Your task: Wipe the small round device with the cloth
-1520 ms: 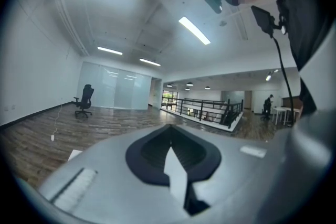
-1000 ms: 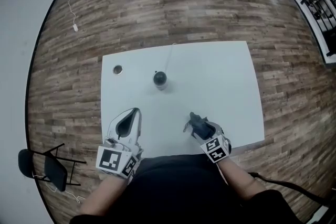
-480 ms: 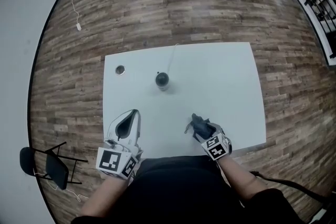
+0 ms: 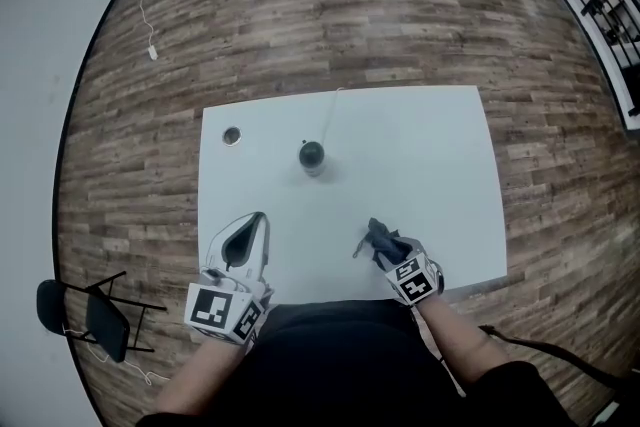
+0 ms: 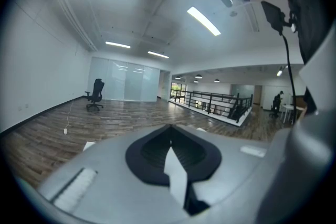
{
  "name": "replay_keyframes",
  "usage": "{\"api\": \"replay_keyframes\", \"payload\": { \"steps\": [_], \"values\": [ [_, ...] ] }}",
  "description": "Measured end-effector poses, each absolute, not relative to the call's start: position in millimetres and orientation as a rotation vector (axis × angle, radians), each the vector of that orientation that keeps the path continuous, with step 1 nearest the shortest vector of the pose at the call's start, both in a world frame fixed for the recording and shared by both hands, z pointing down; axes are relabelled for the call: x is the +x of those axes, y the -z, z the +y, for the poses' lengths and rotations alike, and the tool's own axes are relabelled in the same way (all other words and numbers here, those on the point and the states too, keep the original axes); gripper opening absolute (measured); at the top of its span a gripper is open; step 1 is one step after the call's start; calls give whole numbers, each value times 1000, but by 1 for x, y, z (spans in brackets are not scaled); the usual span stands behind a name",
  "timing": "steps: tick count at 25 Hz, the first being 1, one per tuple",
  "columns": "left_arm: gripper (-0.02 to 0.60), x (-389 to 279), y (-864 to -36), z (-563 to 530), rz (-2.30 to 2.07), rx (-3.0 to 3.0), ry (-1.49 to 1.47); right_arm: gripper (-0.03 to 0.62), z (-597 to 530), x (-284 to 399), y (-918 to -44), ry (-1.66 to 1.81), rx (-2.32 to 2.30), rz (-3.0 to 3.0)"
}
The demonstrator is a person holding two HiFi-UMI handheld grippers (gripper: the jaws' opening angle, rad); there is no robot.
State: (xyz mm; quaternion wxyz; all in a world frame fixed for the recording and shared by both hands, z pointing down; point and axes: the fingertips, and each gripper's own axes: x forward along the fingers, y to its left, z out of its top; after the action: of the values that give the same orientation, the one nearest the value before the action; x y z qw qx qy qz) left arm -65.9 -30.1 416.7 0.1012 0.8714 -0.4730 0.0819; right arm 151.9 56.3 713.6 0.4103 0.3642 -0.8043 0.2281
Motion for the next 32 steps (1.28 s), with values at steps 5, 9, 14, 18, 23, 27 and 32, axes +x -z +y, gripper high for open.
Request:
{"api": "replay_keyframes", "payload": {
  "steps": [5,9,14,18,23,27,32],
  "values": [
    [6,-67,-417,-29,-1396,2579,-229,127,52,153,-716,-581,901,-2015],
    [6,-69,-415,-29,-1406,2577,-220,112,53,143,-710,-570,886,-2040],
    [6,-73,-415,-27,-1414,2576,-207,112,49,126,-697,-527,882,-2075],
    [6,-79,-418,-29,-1429,2563,-181,112,37,118,-685,-493,886,-2099],
    [6,-78,-416,-27,-1431,2569,-150,112,18,117,-667,-453,918,-2117],
    [6,-80,-417,-26,-1426,2579,-147,112,7,115,-655,-447,952,-2136],
    [6,-85,-417,-25,-1440,2575,-133,111,-4,109,-638,-439,980,-2165]
  ]
}}
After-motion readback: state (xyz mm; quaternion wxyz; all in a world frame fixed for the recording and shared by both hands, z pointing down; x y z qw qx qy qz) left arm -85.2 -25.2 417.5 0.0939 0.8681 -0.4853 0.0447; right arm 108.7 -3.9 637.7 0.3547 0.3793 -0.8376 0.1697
